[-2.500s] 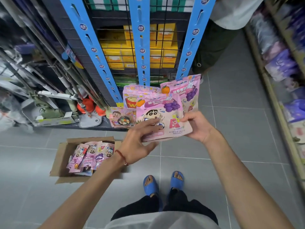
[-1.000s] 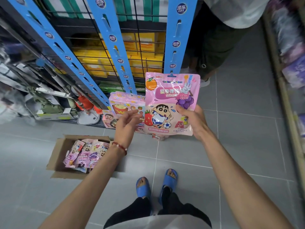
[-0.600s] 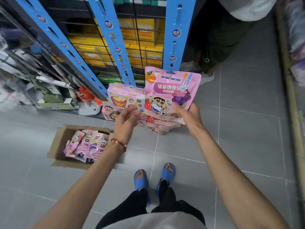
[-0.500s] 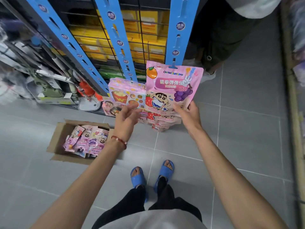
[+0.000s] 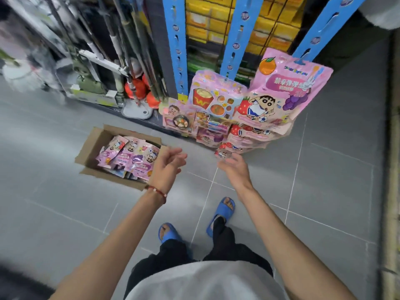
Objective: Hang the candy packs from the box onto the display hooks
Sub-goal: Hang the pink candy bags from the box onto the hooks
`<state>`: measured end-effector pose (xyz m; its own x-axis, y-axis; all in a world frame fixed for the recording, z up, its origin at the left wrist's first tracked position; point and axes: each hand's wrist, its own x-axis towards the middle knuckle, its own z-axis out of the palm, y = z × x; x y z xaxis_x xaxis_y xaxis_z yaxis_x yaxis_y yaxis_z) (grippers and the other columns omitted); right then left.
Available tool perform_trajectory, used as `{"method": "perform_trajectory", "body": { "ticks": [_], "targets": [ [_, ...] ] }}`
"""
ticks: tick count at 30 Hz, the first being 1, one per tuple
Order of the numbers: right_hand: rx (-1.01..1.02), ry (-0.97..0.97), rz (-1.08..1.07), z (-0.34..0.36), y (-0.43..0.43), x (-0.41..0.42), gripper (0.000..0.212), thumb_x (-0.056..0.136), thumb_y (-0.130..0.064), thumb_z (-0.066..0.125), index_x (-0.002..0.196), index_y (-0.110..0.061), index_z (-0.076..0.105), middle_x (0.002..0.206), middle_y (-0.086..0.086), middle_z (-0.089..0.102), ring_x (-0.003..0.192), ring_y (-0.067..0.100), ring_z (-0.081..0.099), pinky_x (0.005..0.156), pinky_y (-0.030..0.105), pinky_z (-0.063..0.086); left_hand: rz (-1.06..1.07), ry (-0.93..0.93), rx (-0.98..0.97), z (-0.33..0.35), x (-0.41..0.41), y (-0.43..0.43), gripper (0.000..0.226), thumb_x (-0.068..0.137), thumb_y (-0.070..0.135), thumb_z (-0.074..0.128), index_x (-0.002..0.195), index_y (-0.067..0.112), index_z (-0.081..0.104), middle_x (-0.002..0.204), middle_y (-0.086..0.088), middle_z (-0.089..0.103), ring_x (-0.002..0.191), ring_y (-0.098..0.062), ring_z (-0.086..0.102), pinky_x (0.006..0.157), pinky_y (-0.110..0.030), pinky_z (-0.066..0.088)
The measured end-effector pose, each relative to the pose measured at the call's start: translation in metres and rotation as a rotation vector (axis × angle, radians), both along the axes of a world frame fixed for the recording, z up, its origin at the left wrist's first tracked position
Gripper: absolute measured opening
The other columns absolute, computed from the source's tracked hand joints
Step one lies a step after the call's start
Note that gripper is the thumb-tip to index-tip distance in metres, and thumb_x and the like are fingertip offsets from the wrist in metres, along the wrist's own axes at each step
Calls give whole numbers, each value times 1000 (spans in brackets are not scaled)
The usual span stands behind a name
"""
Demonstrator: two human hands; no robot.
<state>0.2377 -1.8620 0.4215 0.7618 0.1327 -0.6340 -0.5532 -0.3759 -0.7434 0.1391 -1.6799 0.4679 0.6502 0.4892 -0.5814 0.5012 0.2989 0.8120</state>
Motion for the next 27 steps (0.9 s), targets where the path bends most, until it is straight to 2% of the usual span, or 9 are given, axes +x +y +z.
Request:
{"method": "perform_trajectory", "body": {
  "ticks": [2,5,7,12,14,17,21,25,27],
  "targets": [
    [0,21,43,-2,33,-29,62,89,-19,77,143,-11,49,136,6,61,120,19,60,89,27,49,21,34,-11,-4,-35,26,20,95,9,63,110,21,68,104,0,73,89,-14,66,82,-32,49],
    [14,49,117,0,87,-71,57,90,-19,75,140,-8,51,130,7,64,115,19,62,105,38,50,60,72,-20,-9,-89,70,20,97,7,60,114,15,67,107,-7,70,92,-20,64,75,-28,50],
    [29,67,153,0,122,-94,53,90,-18,75,137,-8,54,126,6,67,108,16,62,102,36,50,112,103,-13,-11,-121,100,20,97,5,58,113,14,66,104,-8,70,89,-18,65,73,-25,50],
    [75,132,209,-3,196,-129,37,93,-14,71,129,-11,60,115,1,68,96,6,64,98,32,51,232,189,0,-18,-173,166,16,99,9,57,102,22,67,106,-4,74,99,-21,68,92,-38,50],
    [78,149,220,-8,223,-133,29,94,-14,71,122,-16,62,112,0,69,95,4,63,93,30,52,256,214,-9,-22,-178,190,15,99,11,58,100,23,67,109,-4,73,102,-22,68,95,-39,51],
    [63,170,245,-20,262,-126,21,94,-16,70,113,-21,63,115,2,70,103,12,65,86,28,54,284,250,-19,-32,-173,226,14,99,12,58,101,23,66,110,-5,73,104,-22,68,94,-39,52],
    [29,199,287,-38,316,-102,20,94,-13,68,112,-21,64,115,3,71,110,17,66,101,35,53,319,303,-16,-50,-155,275,13,101,14,56,107,20,66,110,-4,72,101,-20,68,86,-32,51],
    [-33,218,342,-61,365,-75,18,92,-10,69,103,-25,65,113,3,71,111,21,66,93,36,56,330,334,-39,-74,-136,325,16,102,12,54,112,15,65,107,-3,71,94,-18,68,82,-31,52],
    [-82,216,392,-78,386,-64,21,90,-10,70,105,-24,66,114,4,71,112,21,66,99,39,55,347,354,-72,-92,-130,347,15,101,10,54,109,15,65,104,-4,71,93,-20,67,77,-28,51]
  ]
}}
